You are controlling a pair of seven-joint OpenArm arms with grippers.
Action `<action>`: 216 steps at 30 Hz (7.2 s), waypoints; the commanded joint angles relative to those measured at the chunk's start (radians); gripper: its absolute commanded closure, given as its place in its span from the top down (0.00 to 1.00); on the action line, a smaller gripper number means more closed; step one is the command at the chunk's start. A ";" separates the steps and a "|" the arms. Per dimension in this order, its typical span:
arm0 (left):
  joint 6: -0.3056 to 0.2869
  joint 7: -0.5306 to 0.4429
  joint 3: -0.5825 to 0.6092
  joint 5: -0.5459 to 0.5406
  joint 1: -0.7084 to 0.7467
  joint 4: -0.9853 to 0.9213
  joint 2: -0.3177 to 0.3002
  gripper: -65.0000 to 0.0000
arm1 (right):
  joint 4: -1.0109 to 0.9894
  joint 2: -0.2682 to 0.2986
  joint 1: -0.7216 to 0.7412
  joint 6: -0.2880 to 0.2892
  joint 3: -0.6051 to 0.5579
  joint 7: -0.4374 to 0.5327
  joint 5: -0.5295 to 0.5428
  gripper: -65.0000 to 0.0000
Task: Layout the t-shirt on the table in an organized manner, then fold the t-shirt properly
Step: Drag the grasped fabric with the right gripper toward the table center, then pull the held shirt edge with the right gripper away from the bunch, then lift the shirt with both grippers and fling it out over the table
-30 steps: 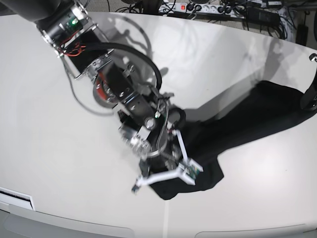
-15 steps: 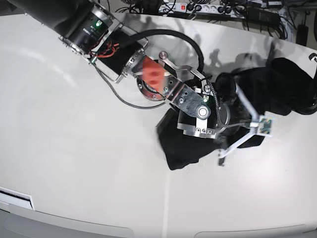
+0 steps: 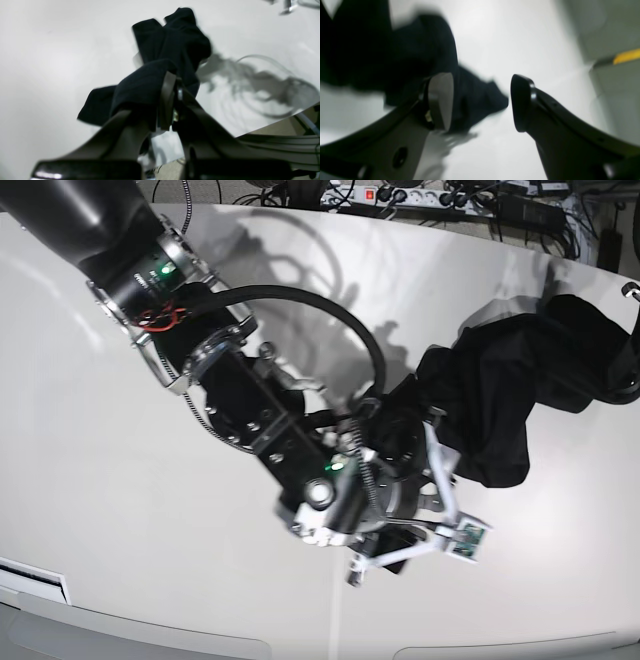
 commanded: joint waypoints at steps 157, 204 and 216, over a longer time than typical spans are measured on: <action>0.190 -0.203 -0.008 0.409 0.077 0.005 -0.130 0.00 | -0.427 0.014 -0.382 0.039 0.626 0.350 0.197 0.44; 0.152 -0.256 -0.008 0.357 0.075 0.005 -0.194 0.00 | 0.610 0.241 -0.671 0.173 0.743 0.103 0.197 0.00; 0.152 -0.248 -0.008 0.362 0.077 0.005 -0.311 0.00 | 0.724 0.291 -0.756 0.111 1.098 0.050 0.289 0.00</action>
